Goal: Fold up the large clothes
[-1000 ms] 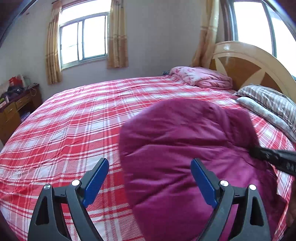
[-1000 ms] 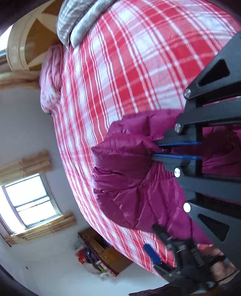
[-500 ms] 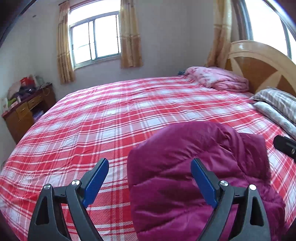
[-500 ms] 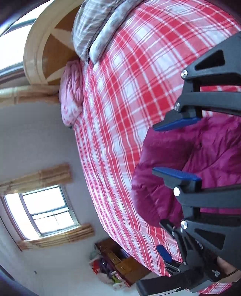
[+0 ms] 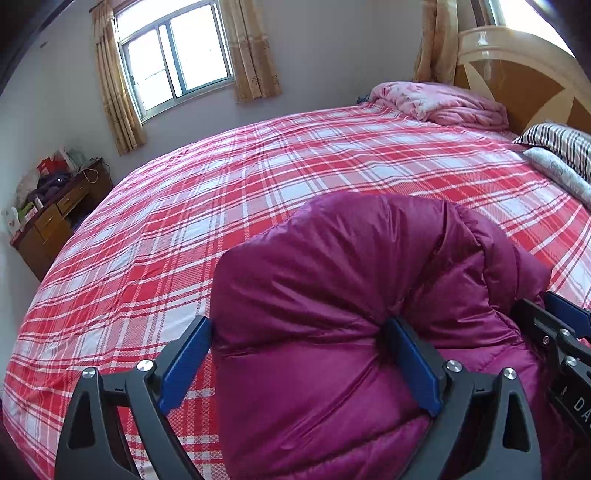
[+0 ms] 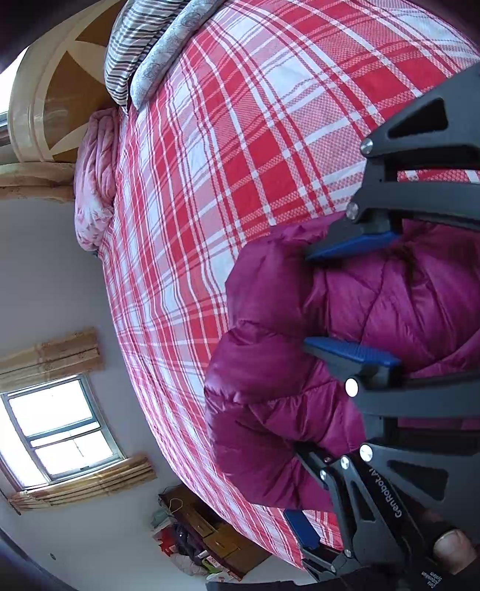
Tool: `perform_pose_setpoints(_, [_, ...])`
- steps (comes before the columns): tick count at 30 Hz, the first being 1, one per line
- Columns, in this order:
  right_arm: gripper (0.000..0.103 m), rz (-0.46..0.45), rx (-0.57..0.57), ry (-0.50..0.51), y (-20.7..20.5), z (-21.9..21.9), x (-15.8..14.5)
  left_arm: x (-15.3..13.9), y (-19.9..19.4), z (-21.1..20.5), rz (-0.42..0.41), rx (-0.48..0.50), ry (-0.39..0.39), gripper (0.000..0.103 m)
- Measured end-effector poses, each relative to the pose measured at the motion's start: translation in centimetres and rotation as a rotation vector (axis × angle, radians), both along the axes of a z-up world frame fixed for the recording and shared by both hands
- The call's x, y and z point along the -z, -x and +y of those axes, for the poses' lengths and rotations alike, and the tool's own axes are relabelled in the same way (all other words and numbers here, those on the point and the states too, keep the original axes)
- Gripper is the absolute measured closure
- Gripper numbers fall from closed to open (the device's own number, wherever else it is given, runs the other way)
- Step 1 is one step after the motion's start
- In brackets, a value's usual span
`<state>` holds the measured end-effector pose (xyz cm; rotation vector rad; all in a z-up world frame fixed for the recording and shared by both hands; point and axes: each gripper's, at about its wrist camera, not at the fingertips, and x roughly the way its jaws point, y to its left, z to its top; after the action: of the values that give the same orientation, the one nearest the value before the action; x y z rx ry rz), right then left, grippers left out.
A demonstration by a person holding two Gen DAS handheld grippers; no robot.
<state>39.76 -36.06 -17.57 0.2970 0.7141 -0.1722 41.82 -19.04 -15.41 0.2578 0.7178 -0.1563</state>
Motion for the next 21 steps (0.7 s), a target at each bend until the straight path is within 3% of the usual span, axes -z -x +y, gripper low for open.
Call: perform_pose_setpoints(21, [0.054,0.050,0.015,0.037,-1.0,0.5,1.9,1.8,-1.1,-0.3,0.062,-0.001,0.020,0.002])
